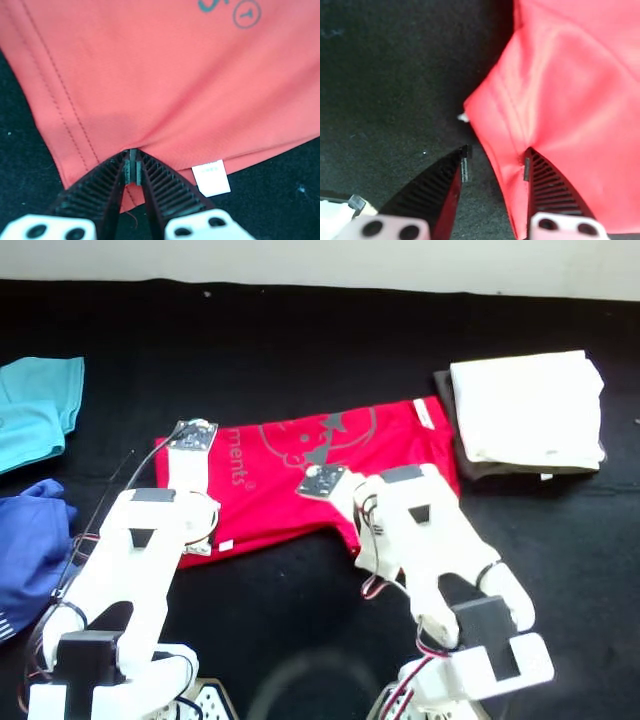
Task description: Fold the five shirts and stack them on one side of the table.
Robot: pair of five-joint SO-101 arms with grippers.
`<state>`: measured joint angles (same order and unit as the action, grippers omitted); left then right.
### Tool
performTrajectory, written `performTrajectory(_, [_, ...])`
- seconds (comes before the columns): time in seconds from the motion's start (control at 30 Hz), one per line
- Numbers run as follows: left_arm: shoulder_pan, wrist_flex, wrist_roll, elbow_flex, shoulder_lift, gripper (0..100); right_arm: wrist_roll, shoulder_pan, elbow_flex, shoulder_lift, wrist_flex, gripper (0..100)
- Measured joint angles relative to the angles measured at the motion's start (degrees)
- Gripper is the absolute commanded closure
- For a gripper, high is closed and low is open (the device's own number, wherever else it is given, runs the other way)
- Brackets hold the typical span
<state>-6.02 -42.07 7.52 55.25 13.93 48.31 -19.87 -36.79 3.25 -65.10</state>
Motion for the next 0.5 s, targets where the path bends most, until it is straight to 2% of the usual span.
performTrajectory(0.13, [0.0,0.0,0.0,0.0,0.0,99,0.0,1.8,3.3,3.3,0.0,99.1])
performTrajectory(0.5, [0.0,0.0,0.0,0.0,0.0,99,0.0,8.8,12.5,9.1,-3.3,99.3])
